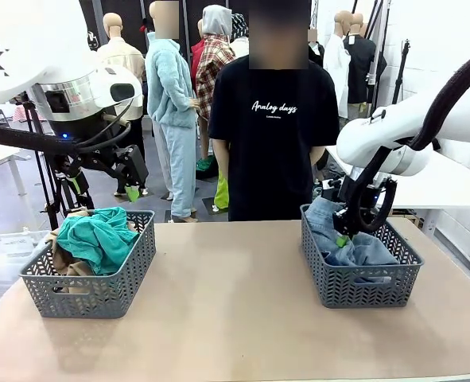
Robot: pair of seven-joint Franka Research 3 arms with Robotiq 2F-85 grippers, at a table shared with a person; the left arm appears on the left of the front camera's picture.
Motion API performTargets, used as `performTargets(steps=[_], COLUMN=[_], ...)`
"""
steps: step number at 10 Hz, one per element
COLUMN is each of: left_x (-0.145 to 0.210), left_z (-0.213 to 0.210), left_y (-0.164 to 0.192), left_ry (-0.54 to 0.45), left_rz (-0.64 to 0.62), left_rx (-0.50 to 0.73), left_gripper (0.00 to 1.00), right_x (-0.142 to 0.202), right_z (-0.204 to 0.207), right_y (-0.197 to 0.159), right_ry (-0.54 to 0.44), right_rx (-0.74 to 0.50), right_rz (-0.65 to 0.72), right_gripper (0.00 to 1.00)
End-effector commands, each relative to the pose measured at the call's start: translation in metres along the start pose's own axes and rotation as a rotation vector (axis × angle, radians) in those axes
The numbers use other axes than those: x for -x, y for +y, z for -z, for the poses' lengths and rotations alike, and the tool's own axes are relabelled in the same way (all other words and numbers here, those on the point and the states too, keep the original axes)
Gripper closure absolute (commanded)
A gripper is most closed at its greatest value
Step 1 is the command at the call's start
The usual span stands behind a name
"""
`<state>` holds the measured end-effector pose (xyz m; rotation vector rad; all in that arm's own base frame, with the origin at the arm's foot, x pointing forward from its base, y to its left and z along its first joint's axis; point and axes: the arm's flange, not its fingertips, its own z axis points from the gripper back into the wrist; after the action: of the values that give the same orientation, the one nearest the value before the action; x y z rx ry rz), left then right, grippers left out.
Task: Sort the tops and bottoms.
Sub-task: Sort the clothes according to human instructions.
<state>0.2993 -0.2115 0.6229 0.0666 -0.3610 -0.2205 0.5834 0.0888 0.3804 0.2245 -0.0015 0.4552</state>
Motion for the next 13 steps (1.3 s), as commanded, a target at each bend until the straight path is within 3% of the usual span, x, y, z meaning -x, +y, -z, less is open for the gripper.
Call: performTargets(steps=[1, 3, 8, 9, 13], left_x=[0.001, 0.001, 0.001, 0.001, 0.001], left_z=[-0.001, -0.001, -0.001, -0.001, -0.001], left_y=[0.003, 0.003, 0.003, 0.003, 0.003], left_ry=[0.005, 0.005, 0.005, 0.005, 0.005], left_rz=[0.002, 0.002, 0.002, 0.002, 0.002], left_rx=[-0.002, -0.002, -0.002, -0.002, -0.002], left_gripper=[0.0, 0.0, 0.0, 0.0, 0.0], right_x=[-0.005, 0.002, 0.022, 0.026, 0.031], right_z=[0.001, -0.015, -0.054, -0.061, -0.079], right_y=[-0.008, 0.0, 0.031, 0.036, 0.04], right_ry=[0.007, -0.023, -0.028, -0.038, -0.054], right_rx=[0.001, -0.005, 0.057, 0.067, 0.089], right_rz=[-0.017, -0.01, 0.001, -0.001, 0.039], right_gripper=[1.0, 1.0, 0.1, 0.0, 0.0])
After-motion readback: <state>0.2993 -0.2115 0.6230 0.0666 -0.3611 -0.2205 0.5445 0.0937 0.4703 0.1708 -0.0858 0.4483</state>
